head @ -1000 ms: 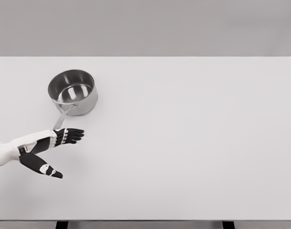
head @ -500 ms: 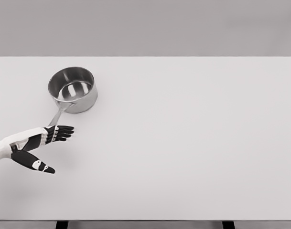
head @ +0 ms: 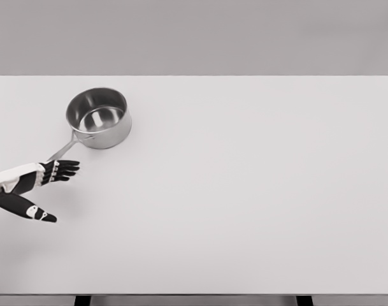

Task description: Rotate pot handle

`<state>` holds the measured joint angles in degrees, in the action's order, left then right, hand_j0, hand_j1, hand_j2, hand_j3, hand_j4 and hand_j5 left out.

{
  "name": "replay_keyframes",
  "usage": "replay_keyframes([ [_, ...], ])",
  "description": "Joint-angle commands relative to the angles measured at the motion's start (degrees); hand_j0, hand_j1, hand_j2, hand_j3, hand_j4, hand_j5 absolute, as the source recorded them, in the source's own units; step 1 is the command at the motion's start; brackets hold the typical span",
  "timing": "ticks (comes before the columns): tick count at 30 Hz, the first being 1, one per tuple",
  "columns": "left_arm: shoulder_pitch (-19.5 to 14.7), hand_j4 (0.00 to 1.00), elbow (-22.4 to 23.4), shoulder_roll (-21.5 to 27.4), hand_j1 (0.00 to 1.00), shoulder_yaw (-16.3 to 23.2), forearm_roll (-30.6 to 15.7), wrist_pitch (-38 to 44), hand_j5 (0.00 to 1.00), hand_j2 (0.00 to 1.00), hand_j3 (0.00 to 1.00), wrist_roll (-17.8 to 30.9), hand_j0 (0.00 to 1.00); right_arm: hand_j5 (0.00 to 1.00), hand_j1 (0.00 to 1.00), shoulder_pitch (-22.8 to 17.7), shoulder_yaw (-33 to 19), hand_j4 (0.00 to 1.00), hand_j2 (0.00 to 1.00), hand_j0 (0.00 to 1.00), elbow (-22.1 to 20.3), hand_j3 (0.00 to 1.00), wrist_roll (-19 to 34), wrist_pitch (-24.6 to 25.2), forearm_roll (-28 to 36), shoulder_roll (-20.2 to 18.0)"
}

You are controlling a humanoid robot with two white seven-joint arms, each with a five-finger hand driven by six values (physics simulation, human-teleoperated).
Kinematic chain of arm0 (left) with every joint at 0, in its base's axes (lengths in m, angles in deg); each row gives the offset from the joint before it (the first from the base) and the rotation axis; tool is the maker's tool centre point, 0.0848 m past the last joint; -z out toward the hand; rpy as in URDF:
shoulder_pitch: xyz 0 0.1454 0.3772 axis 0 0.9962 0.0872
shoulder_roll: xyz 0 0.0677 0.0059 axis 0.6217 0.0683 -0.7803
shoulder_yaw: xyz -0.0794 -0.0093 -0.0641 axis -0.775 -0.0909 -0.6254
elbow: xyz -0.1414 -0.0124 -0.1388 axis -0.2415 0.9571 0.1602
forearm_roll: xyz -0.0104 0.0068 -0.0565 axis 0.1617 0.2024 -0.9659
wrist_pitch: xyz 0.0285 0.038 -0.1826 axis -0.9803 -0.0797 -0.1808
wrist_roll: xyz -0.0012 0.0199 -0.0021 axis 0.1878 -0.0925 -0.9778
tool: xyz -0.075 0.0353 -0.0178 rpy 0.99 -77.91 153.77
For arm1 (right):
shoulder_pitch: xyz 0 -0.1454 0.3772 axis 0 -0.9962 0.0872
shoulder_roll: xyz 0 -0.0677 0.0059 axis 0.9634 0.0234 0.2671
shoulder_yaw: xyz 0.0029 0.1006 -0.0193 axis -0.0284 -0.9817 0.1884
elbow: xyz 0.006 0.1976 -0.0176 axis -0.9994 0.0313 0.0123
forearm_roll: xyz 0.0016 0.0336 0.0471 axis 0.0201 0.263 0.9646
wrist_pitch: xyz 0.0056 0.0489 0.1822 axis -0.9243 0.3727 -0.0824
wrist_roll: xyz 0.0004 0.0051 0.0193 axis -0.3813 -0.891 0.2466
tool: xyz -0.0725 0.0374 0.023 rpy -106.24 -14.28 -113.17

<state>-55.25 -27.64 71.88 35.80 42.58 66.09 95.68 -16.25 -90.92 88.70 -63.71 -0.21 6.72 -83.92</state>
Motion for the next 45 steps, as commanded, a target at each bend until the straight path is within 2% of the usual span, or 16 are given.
replay_keyframes([
  [1, 0.0, 1.0, 0.93, 0.62, 1.0, -0.84, 0.13, 0.01, 1.0, 1.0, 1.0, 0.0, 1.0, 1.0, 1.0, 0.0, -0.07, 1.0, 1.0, 1.0, -0.04, 1.0, 0.01, 0.0, 0.0, 0.0],
  [12, -0.62, 1.0, 4.35, 0.7, 1.0, -2.33, 3.03, 0.1, 1.0, 1.0, 1.0, 0.0, 1.0, 1.0, 1.0, 0.0, 0.02, 1.0, 1.0, 1.0, -0.04, 1.0, 0.01, 0.0, 0.0, 0.0],
  [19, -0.7, 1.0, 3.74, 1.5, 1.0, -4.0, 4.61, 0.01, 1.0, 1.0, 1.0, 0.0, 1.0, 1.0, 1.0, 0.0, 0.02, 1.0, 1.0, 1.0, 0.04, 1.0, 0.01, 0.0, 0.0, 0.0],
  [28, -0.53, 1.0, -2.41, 3.52, 1.0, -5.41, 5.85, 0.28, 1.0, 1.0, 1.0, 0.0, 1.0, 1.0, 1.0, 0.0, 0.02, 1.0, 1.0, 1.0, 0.04, 1.0, 0.01, 0.0, 0.0, 0.0],
  [34, -0.7, 1.0, -5.84, 4.4, 1.0, -5.49, 6.2, 6.34, 1.0, 1.0, 1.0, 0.0, 1.0, 1.0, 1.0, 0.0, 0.02, 1.0, 1.0, 1.0, 0.04, 1.0, 0.01, 0.0, 0.0, 0.0],
  [40, -0.79, 1.0, -11.29, 4.22, 1.0, -9.45, 8.48, 16.97, 1.0, 1.0, 1.0, 0.0, 1.0, 1.0, 1.0, 0.0, 0.02, 1.0, 1.0, 1.0, 0.04, 1.0, 0.01, 0.0, 0.0, 0.0],
  [45, -2.37, 1.0, -12.87, 3.61, 1.0, -9.89, 11.21, 21.19, 1.0, 1.0, 1.0, 0.0, 1.0, 1.0, 1.0, 0.0, 0.02, 1.0, 1.0, 1.0, -0.04, 1.0, 0.01, 0.0, 0.0, 0.0],
])
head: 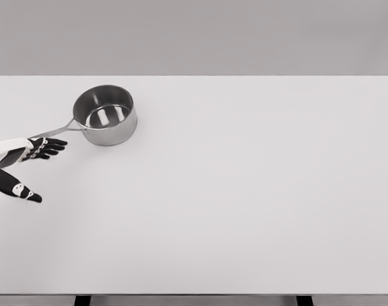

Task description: Rotate pot handle

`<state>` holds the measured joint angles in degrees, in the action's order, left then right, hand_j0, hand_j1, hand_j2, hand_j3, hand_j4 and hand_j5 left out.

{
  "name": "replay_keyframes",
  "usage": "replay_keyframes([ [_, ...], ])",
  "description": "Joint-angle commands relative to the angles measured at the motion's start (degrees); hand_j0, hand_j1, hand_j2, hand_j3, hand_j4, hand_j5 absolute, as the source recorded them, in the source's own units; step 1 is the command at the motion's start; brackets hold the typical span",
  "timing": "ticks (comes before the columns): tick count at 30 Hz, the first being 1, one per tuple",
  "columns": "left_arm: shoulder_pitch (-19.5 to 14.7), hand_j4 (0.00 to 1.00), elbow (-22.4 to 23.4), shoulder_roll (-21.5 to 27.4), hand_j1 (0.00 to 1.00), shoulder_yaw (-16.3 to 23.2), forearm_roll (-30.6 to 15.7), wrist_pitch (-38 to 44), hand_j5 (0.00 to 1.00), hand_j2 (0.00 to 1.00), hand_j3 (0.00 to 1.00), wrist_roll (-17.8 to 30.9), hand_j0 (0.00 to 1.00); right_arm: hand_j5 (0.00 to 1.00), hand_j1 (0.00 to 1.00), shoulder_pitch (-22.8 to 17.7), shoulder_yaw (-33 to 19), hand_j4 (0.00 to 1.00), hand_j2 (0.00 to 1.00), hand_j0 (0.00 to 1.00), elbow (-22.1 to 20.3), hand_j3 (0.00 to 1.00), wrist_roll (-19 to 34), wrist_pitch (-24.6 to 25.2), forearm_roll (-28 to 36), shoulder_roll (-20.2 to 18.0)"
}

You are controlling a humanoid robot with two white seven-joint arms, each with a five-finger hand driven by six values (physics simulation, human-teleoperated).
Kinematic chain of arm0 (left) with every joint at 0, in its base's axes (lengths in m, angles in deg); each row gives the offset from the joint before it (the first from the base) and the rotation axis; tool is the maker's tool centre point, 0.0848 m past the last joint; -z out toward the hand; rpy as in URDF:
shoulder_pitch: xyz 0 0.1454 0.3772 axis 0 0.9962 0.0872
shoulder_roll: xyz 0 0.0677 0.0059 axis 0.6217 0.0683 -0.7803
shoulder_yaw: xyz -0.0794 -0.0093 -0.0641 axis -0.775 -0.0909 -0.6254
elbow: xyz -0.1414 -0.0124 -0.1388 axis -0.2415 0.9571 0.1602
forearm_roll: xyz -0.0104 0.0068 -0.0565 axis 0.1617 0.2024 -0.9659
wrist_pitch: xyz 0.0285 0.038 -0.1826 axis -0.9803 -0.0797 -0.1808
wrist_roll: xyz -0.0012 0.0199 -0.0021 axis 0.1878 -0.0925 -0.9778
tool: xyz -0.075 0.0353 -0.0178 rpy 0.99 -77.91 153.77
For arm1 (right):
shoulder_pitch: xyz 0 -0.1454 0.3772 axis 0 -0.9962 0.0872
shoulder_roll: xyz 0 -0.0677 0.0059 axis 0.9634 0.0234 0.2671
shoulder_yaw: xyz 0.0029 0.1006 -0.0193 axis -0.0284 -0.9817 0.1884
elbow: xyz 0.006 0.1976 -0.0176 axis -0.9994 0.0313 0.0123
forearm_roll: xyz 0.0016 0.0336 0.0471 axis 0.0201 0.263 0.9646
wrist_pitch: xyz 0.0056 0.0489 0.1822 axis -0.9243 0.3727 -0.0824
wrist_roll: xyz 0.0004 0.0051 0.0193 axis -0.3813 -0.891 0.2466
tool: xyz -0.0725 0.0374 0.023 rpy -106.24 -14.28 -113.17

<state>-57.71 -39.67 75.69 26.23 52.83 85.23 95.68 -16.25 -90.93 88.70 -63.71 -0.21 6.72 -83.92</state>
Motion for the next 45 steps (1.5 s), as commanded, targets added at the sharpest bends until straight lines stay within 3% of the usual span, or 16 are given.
replay_keyframes([
  [1, 0.0, 1.0, -0.84, -0.29, 1.0, -0.32, 0.96, 2.06, 1.0, 1.0, 1.0, 0.0, 1.0, 1.0, 1.0, 0.0, 0.02, 1.0, 1.0, 1.0, -0.04, 1.0, 0.01, 0.0, 0.0, 0.0],
  [9, -0.79, 1.0, -0.84, -2.4, 1.0, 0.12, 4.47, 2.23, 1.0, 1.0, 1.0, 0.0, 1.0, 1.0, 1.0, 0.0, 0.02, 1.0, 1.0, 1.0, -0.04, 1.0, 0.01, 0.0, 0.0, 0.0],
  [18, -0.88, 1.0, 0.12, -3.01, 1.0, 0.29, 5.26, 2.23, 1.0, 1.0, 1.0, 0.0, 1.0, 1.0, 1.0, 0.0, 0.02, 1.0, 1.0, 1.0, 0.05, 1.0, 0.01, 0.0, 0.0, 0.0],
  [35, -2.81, 1.0, 5.75, -4.25, 1.0, 0.38, 7.02, 1.79, 1.0, 1.0, 1.0, 0.0, 1.0, 1.0, 1.0, 0.0, 0.02, 1.0, 1.0, 1.0, -0.04, 1.0, 0.01, 0.0, 0.0, 0.0],
  [45, -5.45, 1.0, 8.73, -7.06, 1.0, 0.38, 10.71, 1.79, 1.0, 1.0, 1.0, 0.0, 1.0, 1.0, 1.0, 0.0, 0.02, 1.0, 1.0, 1.0, 0.05, 1.0, 0.01, 0.0, 0.0, 0.0],
])
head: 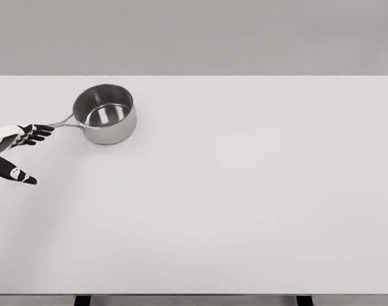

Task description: Rotate pot handle

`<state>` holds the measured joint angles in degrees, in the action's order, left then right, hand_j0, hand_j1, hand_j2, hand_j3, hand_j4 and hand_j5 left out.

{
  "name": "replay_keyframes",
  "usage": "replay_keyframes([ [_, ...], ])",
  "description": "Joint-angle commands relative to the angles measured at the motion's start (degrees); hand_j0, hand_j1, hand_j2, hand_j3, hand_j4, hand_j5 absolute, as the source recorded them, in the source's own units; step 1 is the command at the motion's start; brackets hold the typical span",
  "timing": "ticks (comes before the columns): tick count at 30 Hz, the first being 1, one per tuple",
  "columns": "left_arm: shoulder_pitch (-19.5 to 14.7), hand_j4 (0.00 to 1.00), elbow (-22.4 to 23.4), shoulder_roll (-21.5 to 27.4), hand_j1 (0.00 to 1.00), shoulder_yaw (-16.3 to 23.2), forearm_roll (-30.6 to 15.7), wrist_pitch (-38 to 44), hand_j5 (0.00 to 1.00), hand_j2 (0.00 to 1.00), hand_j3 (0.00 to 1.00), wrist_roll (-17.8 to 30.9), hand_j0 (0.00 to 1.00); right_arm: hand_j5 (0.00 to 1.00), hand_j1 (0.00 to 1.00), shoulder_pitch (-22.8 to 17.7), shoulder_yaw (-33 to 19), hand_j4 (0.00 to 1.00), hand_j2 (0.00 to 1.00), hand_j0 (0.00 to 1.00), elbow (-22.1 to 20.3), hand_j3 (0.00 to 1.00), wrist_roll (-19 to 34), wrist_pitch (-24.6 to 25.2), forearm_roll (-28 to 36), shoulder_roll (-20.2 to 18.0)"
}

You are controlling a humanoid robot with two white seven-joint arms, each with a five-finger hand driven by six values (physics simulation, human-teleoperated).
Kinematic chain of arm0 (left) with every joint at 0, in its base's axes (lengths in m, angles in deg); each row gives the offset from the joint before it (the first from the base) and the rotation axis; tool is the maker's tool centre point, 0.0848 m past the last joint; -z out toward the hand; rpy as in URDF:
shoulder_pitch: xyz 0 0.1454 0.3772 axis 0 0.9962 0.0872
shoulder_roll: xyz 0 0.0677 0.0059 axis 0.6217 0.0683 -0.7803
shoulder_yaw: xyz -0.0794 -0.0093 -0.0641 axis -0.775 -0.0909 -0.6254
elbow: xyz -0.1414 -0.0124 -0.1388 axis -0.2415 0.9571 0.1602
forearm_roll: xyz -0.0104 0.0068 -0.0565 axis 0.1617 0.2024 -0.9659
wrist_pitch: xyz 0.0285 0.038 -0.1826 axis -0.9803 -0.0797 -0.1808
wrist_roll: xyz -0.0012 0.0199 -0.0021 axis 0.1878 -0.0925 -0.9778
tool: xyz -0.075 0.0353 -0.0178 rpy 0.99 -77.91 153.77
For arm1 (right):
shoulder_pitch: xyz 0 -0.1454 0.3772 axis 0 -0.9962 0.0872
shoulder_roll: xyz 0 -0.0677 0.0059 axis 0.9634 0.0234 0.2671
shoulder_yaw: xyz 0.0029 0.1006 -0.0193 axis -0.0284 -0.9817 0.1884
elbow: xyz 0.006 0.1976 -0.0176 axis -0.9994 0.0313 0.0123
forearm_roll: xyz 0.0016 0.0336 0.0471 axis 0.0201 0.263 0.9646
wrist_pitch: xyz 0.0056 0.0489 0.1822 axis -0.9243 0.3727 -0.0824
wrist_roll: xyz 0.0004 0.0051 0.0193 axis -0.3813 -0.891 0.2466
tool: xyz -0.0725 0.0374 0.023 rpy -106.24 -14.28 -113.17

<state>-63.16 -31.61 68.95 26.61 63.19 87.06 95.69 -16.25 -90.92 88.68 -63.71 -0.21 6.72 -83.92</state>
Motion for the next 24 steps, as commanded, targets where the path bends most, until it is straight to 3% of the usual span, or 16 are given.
replay_keyframes([
  [1, 0.0, 1.0, 0.77, -0.32, 1.0, 0.0, 0.35, -0.04, 1.0, 1.0, 1.0, -0.01, 1.0, 1.0, 1.0, 0.0, 0.01, 1.0, 1.0, 1.0, -0.02, 1.0, 0.01, 0.0, 0.0, 0.0],
  [11, -2.46, 1.0, 3.05, -2.17, 1.0, 0.0, 4.13, -0.13, 1.0, 1.0, 1.0, -0.01, 1.0, 1.0, 1.0, 0.0, 0.01, 1.0, 1.0, 1.0, 0.07, 1.0, 0.01, 0.0, 0.0, 0.0],
  [24, -3.87, 1.0, 4.11, -2.52, 1.0, 0.09, 4.4, -0.22, 1.0, 1.0, 1.0, -0.01, 1.0, 1.0, 1.0, 0.0, 0.01, 1.0, 1.0, 1.0, 0.06, 1.0, 0.01, 0.0, 0.0, 0.0],
])
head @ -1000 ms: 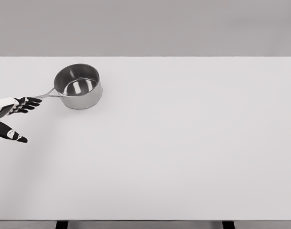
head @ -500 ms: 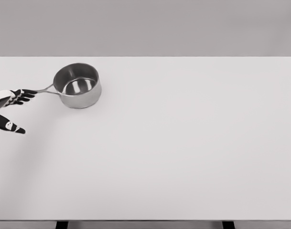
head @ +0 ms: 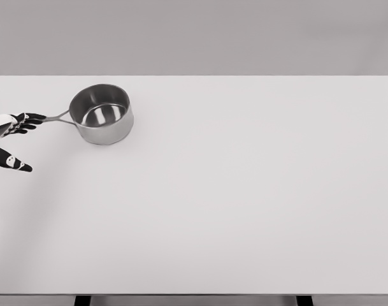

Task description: Rotate pot handle

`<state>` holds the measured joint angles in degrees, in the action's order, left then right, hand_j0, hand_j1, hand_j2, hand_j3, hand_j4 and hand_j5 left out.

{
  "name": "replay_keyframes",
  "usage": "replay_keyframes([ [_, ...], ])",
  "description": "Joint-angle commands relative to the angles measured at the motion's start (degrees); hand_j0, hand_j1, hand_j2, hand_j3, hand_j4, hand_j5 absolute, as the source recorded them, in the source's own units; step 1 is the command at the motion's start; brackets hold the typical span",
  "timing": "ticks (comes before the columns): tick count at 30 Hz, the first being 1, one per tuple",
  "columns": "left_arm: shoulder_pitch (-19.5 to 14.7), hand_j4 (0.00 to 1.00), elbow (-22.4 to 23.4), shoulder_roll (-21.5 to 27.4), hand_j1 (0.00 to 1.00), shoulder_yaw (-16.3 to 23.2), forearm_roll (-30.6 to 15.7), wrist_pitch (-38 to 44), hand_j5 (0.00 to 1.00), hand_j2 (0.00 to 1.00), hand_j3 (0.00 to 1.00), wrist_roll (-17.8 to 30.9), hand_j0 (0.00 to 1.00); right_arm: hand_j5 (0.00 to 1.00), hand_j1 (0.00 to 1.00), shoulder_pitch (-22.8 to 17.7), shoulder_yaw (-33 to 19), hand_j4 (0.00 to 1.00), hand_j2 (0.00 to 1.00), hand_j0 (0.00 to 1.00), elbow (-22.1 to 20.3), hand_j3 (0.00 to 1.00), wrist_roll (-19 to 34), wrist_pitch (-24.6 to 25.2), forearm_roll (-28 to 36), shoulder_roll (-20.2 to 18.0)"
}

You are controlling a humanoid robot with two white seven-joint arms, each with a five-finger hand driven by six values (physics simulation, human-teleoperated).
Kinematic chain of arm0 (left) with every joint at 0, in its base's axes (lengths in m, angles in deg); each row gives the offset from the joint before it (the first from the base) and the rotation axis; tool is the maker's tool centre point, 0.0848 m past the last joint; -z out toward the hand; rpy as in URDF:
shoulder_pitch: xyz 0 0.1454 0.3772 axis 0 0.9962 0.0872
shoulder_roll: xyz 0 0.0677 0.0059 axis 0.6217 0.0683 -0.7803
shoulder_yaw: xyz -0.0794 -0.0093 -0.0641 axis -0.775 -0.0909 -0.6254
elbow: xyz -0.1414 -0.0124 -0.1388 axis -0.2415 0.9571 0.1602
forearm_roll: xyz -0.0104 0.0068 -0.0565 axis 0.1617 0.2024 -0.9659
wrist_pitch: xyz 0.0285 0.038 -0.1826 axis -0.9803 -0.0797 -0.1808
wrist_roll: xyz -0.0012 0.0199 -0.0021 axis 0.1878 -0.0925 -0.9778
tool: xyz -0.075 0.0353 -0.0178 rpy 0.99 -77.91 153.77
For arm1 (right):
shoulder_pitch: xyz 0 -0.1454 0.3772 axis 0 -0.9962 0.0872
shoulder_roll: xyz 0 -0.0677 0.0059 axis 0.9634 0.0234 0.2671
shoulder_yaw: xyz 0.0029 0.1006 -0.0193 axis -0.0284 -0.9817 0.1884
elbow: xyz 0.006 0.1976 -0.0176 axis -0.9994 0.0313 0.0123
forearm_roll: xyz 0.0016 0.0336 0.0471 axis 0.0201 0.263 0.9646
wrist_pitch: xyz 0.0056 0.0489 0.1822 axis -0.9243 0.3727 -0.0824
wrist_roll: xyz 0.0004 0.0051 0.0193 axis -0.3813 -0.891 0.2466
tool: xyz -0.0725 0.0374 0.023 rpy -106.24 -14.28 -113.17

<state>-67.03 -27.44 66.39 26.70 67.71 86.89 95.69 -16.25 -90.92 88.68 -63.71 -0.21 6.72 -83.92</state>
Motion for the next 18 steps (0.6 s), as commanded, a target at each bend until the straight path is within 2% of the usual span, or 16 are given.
replay_keyframes([
  [1, 0.09, 1.0, -0.33, 0.13, 1.0, 0.0, -0.12, -0.14, 1.0, 1.0, 1.0, -0.01, 1.0, 1.0, 1.0, 0.0, 0.01, 1.0, 1.0, 1.0, 0.07, 1.0, 0.01, 0.0, 0.0, 0.0],
  [9, 1.05, 1.0, -3.05, 0.74, 1.0, 0.09, -0.21, -0.14, 1.0, 1.0, 1.0, -0.01, 1.0, 1.0, 1.0, 0.0, 0.01, 1.0, 1.0, 1.0, 0.07, 1.0, 0.01, 0.0, 0.0, 0.0],
  [18, 0.44, 1.0, -0.59, -1.54, 1.0, 2.2, 3.48, 0.04, 1.0, 1.0, 1.0, -0.01, 1.0, 1.0, 1.0, 0.0, 0.01, 1.0, 1.0, 1.0, -0.02, 1.0, 0.01, 0.0, 0.0, 0.0],
])
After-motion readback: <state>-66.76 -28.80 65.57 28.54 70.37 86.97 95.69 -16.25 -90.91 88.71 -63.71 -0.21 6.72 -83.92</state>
